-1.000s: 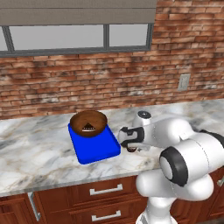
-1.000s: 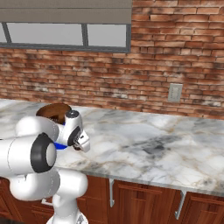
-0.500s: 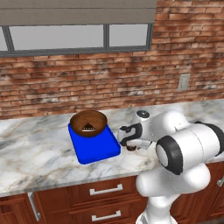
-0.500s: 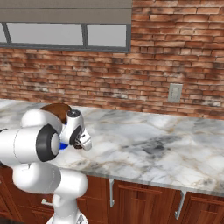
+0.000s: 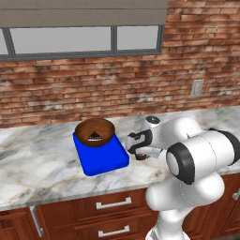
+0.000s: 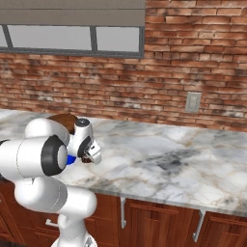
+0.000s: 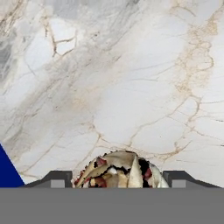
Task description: Place the bowl with cake and the cupcake onto the tray.
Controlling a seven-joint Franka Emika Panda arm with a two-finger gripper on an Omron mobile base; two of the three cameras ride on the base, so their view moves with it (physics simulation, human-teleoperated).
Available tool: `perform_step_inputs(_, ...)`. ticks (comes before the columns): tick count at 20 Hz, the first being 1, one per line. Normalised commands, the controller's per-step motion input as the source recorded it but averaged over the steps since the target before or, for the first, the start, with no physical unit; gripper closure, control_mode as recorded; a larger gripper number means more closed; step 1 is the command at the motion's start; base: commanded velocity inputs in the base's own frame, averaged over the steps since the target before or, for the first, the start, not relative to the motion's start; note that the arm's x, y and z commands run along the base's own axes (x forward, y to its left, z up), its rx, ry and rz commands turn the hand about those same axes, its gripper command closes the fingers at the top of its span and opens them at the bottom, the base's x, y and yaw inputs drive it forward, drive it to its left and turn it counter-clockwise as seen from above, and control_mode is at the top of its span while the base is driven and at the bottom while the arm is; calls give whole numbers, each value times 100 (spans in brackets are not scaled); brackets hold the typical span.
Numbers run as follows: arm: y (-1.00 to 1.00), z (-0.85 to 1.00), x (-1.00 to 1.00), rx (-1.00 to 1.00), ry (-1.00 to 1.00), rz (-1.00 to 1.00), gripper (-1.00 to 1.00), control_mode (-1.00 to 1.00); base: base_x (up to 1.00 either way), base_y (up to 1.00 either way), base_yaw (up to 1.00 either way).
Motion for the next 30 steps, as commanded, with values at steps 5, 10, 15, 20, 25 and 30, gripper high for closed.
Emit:
perform_step_inputs(5, 0, 6, -8, 0, -2, 0, 100, -100, 0, 0, 0)
perform_step_inputs(10, 0, 53, -24, 2, -4, 0, 100, -100, 0, 0, 0)
perform_step_inputs(15, 1, 54, -28, 3, -11, 3, 100, -100, 0, 0, 0)
perform_step_inputs(20, 13, 30, -23, 5, -16, 3, 100, -100, 0, 0, 0)
perform_step_inputs(25, 18, 14, -24, 5, -20, 4, 100, -100, 0, 0, 0)
perform_step_inputs(30, 14, 26, -28, 2, -14, 4, 100, -100, 0, 0, 0)
